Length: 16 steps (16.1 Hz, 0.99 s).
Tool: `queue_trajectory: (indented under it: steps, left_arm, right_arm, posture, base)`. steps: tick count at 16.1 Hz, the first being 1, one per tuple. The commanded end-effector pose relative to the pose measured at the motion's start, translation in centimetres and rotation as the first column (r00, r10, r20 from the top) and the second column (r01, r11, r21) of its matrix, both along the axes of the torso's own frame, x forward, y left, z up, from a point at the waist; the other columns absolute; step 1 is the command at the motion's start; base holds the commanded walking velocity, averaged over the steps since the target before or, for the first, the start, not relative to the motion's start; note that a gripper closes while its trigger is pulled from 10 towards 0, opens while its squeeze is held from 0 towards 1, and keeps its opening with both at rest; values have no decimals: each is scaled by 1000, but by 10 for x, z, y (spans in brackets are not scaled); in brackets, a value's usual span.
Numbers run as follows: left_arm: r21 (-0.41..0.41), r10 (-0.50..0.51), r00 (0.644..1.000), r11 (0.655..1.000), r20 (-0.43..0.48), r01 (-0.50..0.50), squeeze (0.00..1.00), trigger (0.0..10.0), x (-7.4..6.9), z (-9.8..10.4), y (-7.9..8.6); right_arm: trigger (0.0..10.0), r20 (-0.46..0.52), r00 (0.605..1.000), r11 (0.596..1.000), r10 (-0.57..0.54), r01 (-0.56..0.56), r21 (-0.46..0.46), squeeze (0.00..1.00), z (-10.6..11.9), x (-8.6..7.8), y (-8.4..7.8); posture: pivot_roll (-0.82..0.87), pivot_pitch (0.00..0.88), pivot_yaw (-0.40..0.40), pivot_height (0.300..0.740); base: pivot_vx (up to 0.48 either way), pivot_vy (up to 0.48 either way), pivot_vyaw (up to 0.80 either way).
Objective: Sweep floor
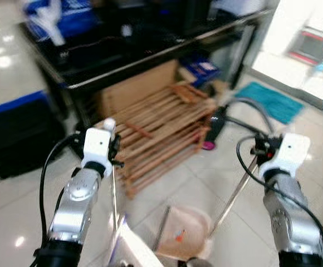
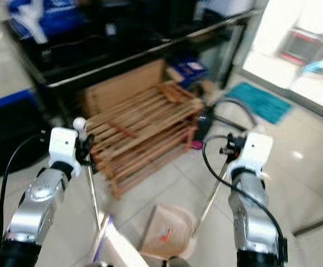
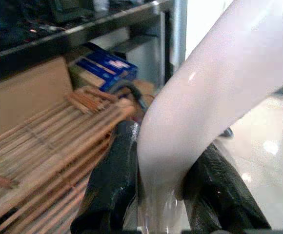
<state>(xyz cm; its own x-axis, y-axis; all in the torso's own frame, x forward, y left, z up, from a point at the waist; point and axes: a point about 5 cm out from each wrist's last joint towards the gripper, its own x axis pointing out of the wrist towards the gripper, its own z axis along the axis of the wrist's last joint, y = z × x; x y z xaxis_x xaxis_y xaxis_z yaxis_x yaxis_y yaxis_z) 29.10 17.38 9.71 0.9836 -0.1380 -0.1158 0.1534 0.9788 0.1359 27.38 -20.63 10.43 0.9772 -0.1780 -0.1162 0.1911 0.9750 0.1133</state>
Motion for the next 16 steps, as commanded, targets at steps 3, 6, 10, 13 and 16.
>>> queue_trajectory:
  steps: [3,6,10,13,16]
  left_arm:
    - [30,-51,994,998,97,48,0,10000,7,20,-4]
    - [29,-79,979,997,188,75,0,10000,12,43,-9]
    - [15,-130,975,991,178,130,0,10000,10,41,-20]
    - [-14,-132,975,991,178,137,0,10000,2,39,-28]
    - [2,-158,966,987,203,161,0,10000,2,43,-37]
  right_arm:
    - [10000,90,996,999,27,-31,44,0,10,1,6]
    - [10000,239,971,1000,17,-16,-6,0,41,3,8]
    - [10000,335,937,981,97,-33,-191,0,77,11,9]
    - [10000,327,930,963,165,-80,-258,0,81,12,16]
    - [10000,275,951,969,140,-75,-234,0,68,6,10]
  posture:
    - [21,0,5,740]
    - [22,6,17,740]
    - [14,37,26,740]
    - [-4,54,-2,740]
    - [-9,67,-5,740]
  base:
    - [0,0,-800]
    - [0,0,-800]
    - [0,0,-800]
    - [0,0,-800]
    - [0,0,-800]
